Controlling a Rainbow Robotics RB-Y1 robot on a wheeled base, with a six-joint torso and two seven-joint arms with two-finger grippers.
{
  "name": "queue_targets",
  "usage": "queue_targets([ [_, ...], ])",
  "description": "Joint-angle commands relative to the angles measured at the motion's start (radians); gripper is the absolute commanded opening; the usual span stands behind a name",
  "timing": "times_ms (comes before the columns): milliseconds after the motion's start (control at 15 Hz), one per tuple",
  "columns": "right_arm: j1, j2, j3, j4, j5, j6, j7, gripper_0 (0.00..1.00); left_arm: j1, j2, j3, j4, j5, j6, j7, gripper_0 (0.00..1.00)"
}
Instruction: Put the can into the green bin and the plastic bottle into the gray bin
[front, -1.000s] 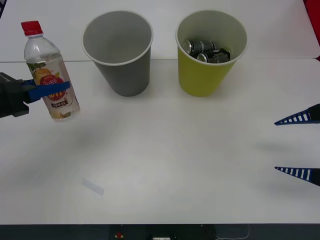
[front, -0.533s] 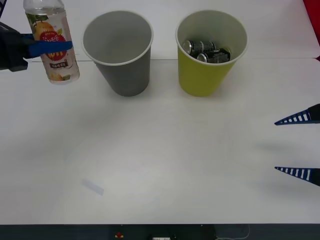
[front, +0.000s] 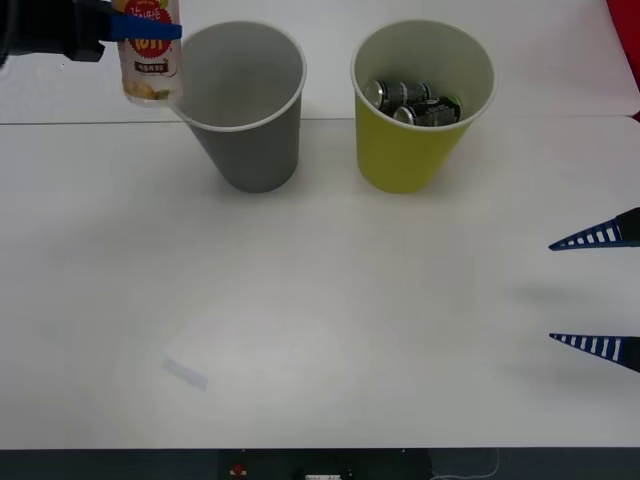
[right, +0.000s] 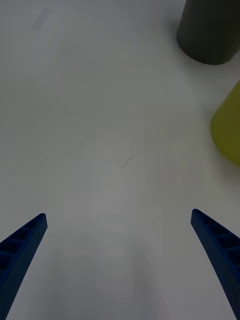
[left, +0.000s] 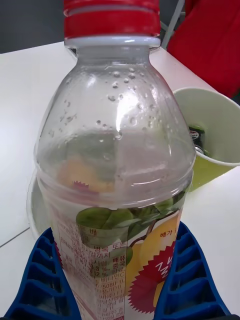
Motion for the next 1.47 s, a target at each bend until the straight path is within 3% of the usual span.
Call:
queue_targets([
  [67,0.000,0.000,0.000,0.000,0.000,0.000,0.000,1.00,-0.118,-0.002,-0.151,0.126,-0.020,0.074,-0.005,0.00],
  [267,0.000,0.000,0.000,0.000,0.000,0.000,0.000,1.00,-0.230,-0.042,-0.256,0.249,-0.043,0.112,-0.019,0.00],
  [467,0.000,0.000,0.000,0.000,0.000,0.000,0.000,1.00,-0.260,-0.078,-0.274,0.281,-0.087,0.112,-0.020,0.00],
  [533,0.000,0.000,0.000,0.000,0.000,0.000,0.000,1.00,-0.260,-0.081,-0.275,0.281,-0.090,0.112,-0.020,0.14],
  [600,0.000,0.000,0.000,0.000,0.000,0.000,0.000,1.00,-0.260,-0.086,-0.275,0.281,-0.092,0.112,-0.028,0.69],
  [667,0.000,0.000,0.000,0.000,0.000,0.000,0.000,1.00,-0.260,-0.089,-0.275,0.281,-0.090,0.112,-0.049,1.00],
  [933,0.000,0.000,0.000,0.000,0.000,0.000,0.000,1.00,-0.255,-0.084,-0.274,0.281,-0.029,0.110,-0.075,1.00],
  [1133,0.000,0.000,0.000,0.000,0.000,0.000,0.000,1.00,-0.201,-0.071,-0.226,0.269,0.068,0.110,-0.158,1.00],
  [1467,0.000,0.000,0.000,0.000,0.000,0.000,0.000,1.00,0.056,-0.017,-0.065,0.015,0.135,0.112,-0.233,1.00],
])
